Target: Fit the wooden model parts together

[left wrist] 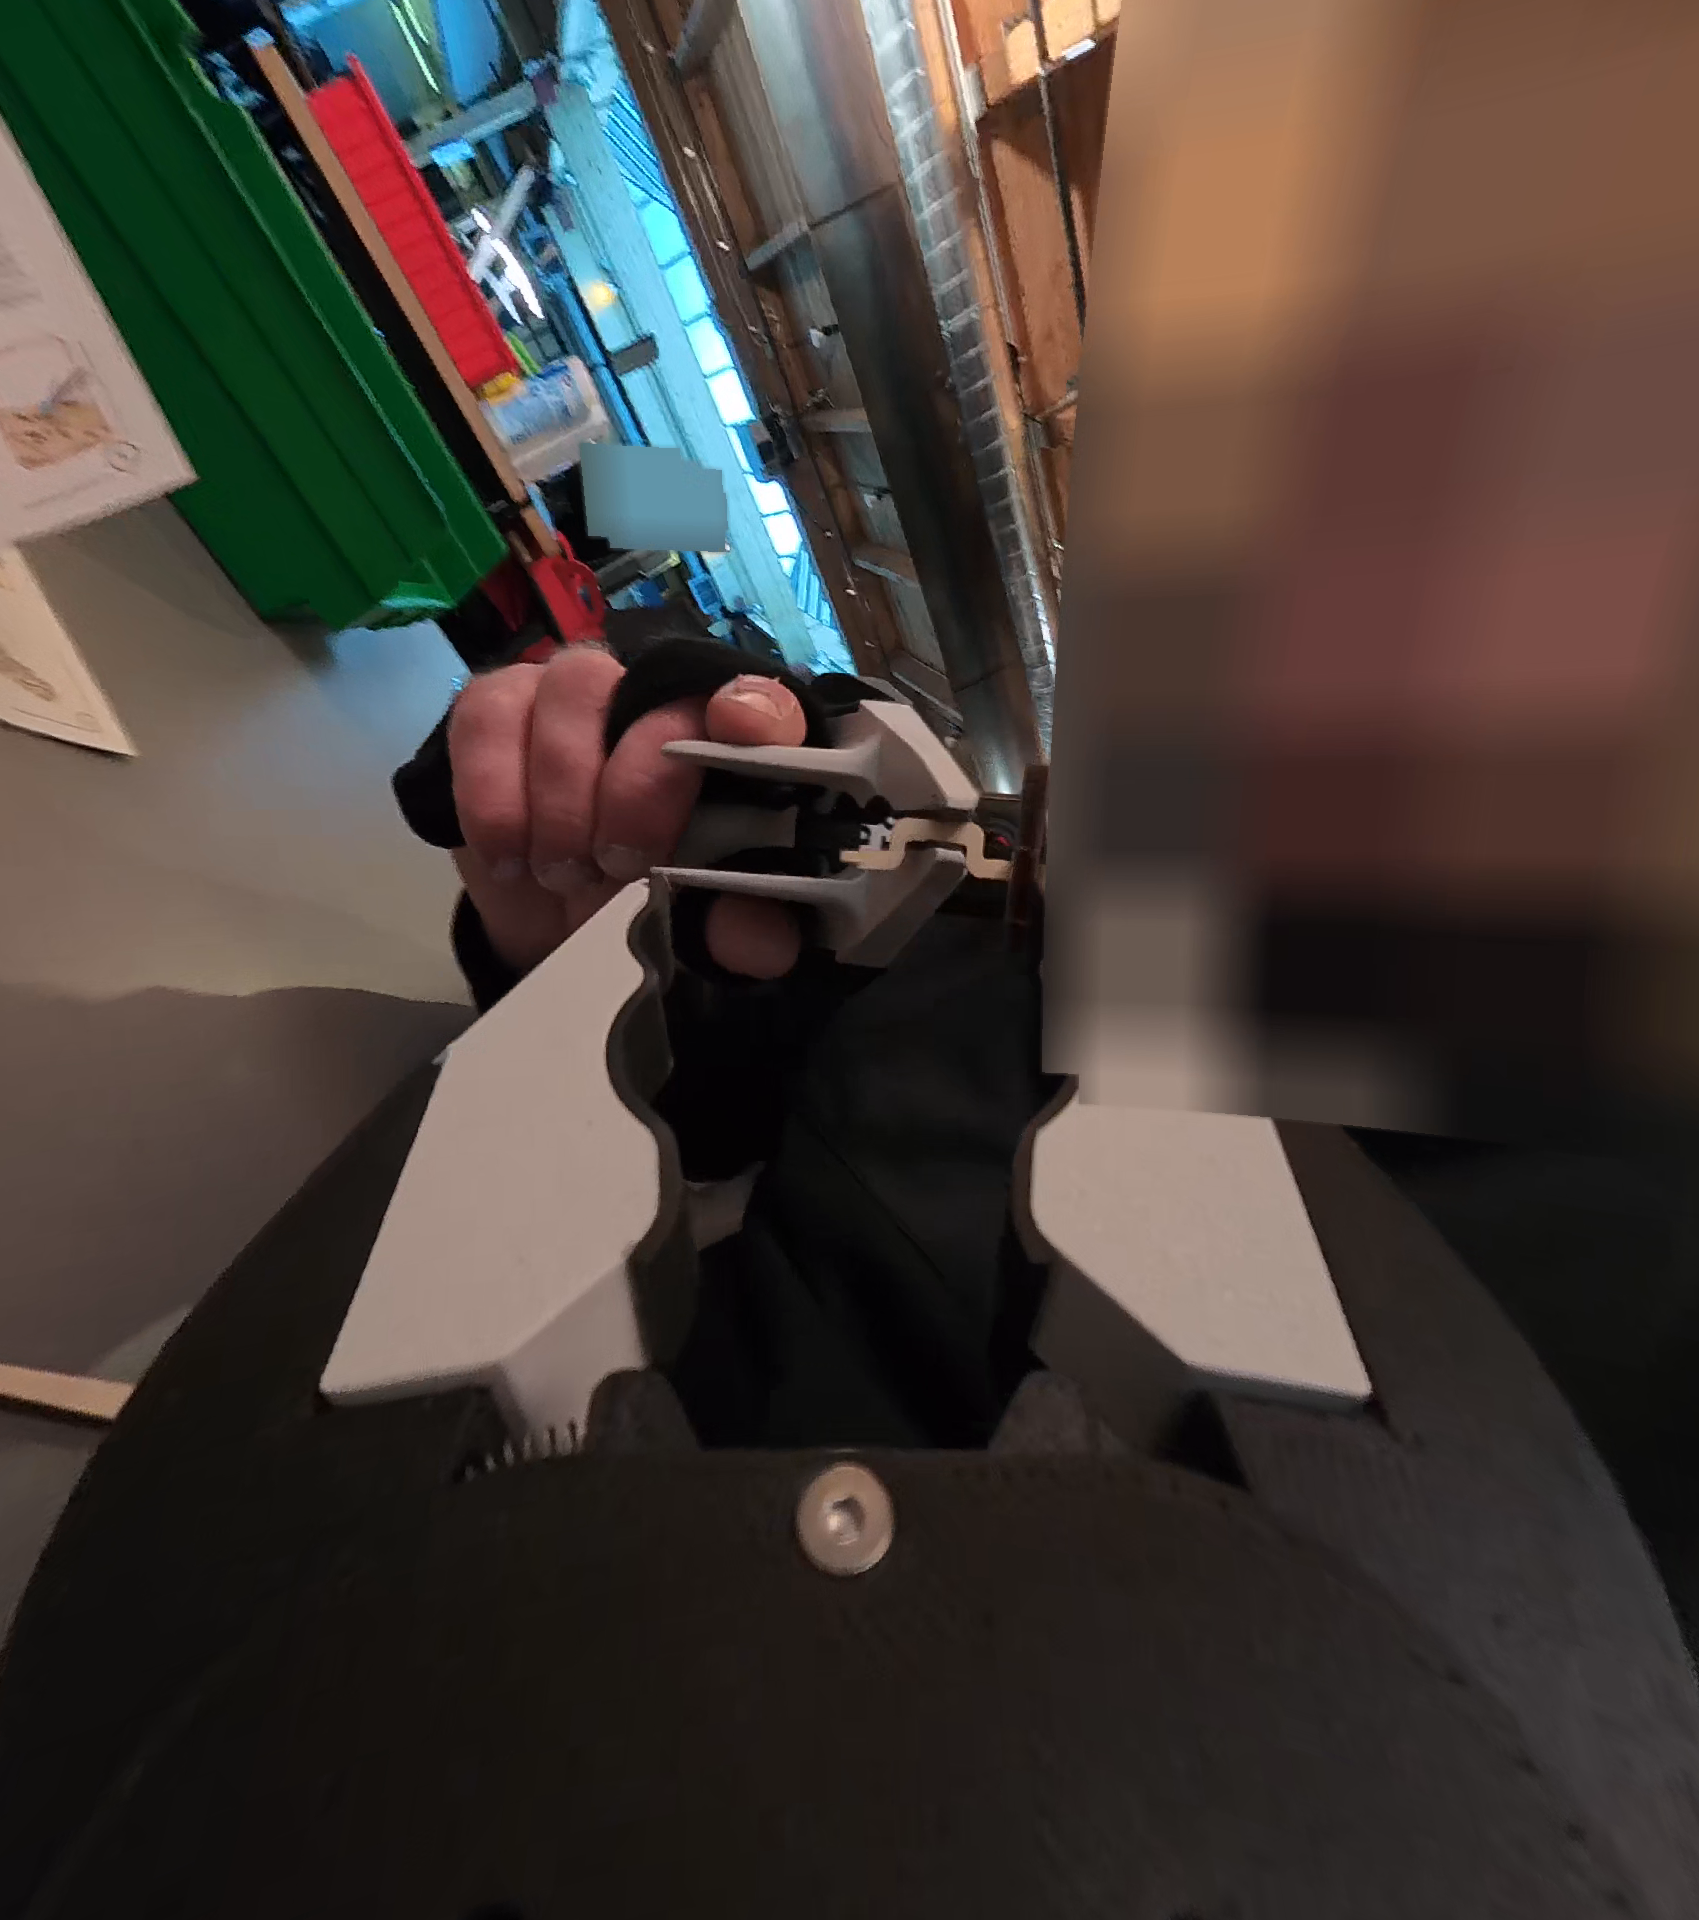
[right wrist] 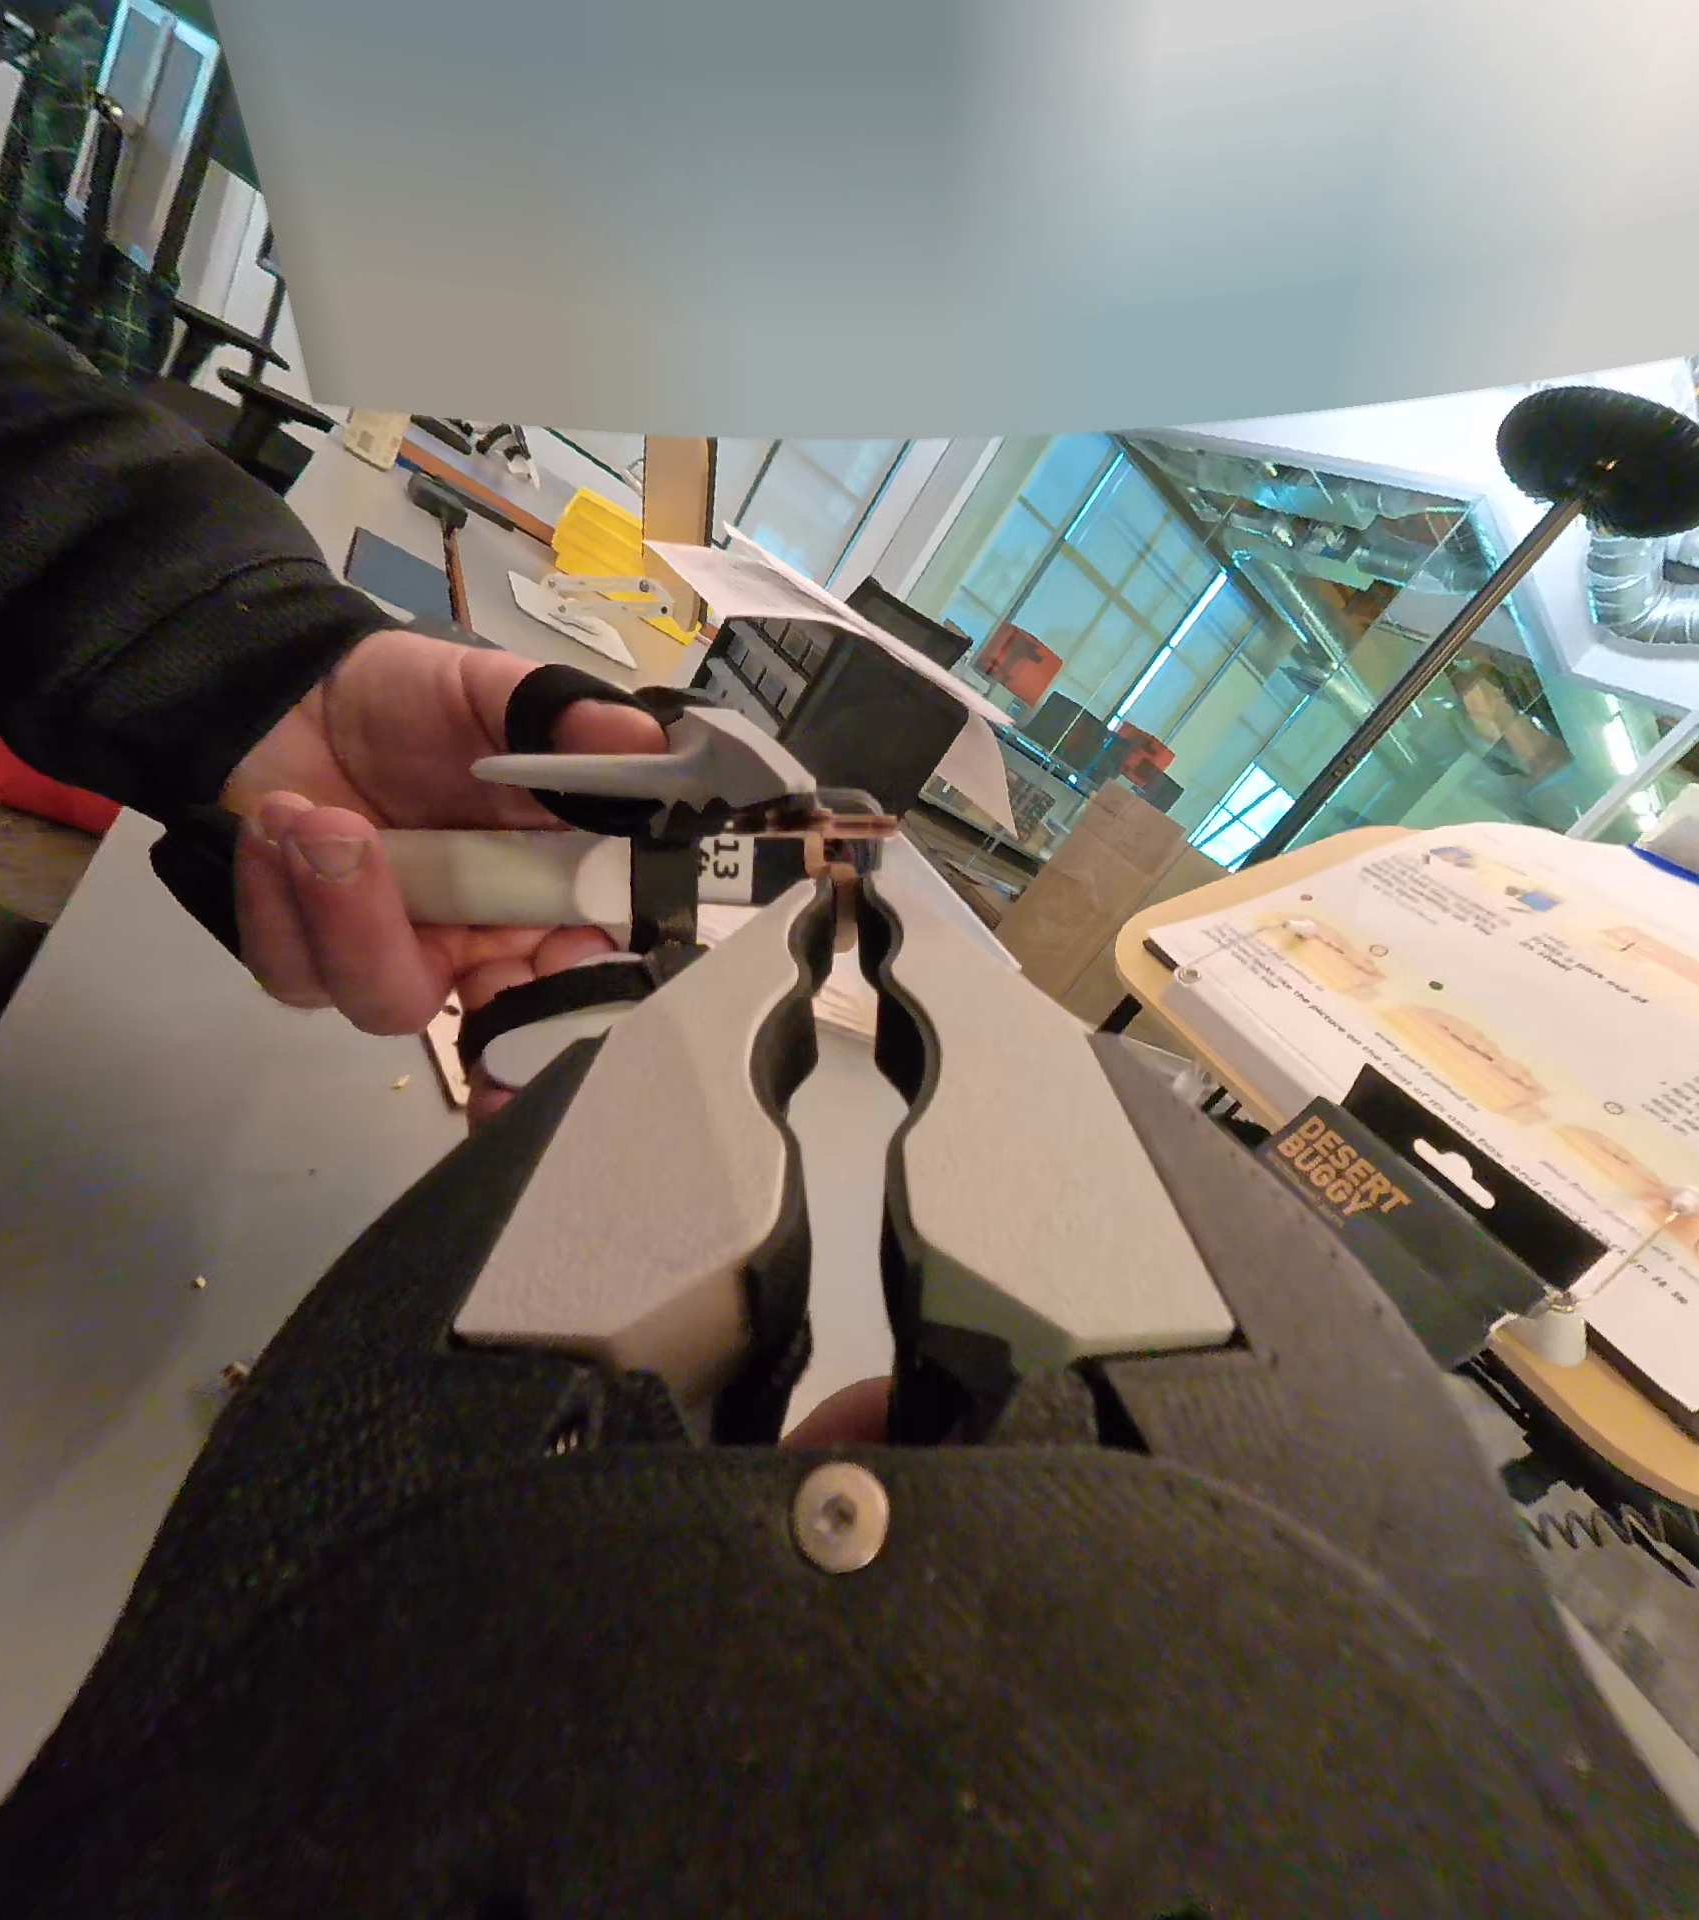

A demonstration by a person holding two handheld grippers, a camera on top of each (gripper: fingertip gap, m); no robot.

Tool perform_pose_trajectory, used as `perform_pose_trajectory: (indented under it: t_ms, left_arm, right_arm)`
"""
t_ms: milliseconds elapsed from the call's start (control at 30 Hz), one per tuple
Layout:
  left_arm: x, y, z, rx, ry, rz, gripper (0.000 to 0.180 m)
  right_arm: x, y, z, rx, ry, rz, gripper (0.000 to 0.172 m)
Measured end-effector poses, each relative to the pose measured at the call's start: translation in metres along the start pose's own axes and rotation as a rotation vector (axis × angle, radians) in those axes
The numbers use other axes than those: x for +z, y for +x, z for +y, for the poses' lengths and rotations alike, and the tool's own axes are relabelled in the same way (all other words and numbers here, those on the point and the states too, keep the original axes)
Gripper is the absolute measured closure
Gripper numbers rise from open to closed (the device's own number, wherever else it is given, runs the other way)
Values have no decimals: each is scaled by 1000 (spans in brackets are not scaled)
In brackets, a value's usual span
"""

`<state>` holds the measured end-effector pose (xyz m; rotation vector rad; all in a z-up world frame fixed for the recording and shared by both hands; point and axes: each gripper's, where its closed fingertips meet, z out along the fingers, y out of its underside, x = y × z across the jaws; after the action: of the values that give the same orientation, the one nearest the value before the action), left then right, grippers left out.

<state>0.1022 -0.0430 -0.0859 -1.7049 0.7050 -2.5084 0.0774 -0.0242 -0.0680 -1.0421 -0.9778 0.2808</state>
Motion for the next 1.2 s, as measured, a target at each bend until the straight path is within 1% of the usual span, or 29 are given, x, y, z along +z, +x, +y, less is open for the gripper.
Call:
perform_pose_trajectory:
  t_ms: [233, 367, 500, 567, 667, 733, 800, 900, 967, 1033, 1133, 1200]
  left_arm:
    - [-8, -10, -11, 18, 51, -36, 109]
    - [-17, -17, -12, 68, 62, -125, 103]
    - [-35, -31, -4, 166, 32, -323, 105]
    - [-47, -34, -5, 189, 71, -400, 110]
    - [-62, -51, 7, 256, 44, -565, 114]
    - [-66, -60, 16, 321, 11, -661, 117]
    - [-70, -67, 21, 434, -12, -768, 121]
    - [-71, -76, 29, 546, -37, -883, 123]
    - [-71, -82, 34, 592, -47, -941, 125]
    - [-72, -90, 39, 654, -91, -1017, 129]
    - [-84, -107, 41, 770, -192, -1182, 136]
    - [-91, -116, 41, 832, -242, -1265, 141]
  right_arm:
    - [-3, 5, 15, 65, -20, -9, 170]
    - [-7, 8, 22, 92, -42, -19, 170]
    - [-13, 1, 39, 110, -138, -74, 170]
    - [-17, -11, 60, 111, -249, -126, 170]
    - [-22, -31, 86, 82, -393, -190, 170]
    - [-23, -41, 101, 63, -468, -208, 170]
    - [-23, -47, 111, 97, -531, -216, 170]
    - [-20, -57, 125, 132, -634, -243, 170]
    - [-17, -67, 135, 139, -714, -282, 170]
    - [-13, -73, 144, 134, -777, -294, 170]
    - [-2, -79, 144, 158, -783, -308, 170]
    - [2, -80, 145, 158, -795, -307, 170]
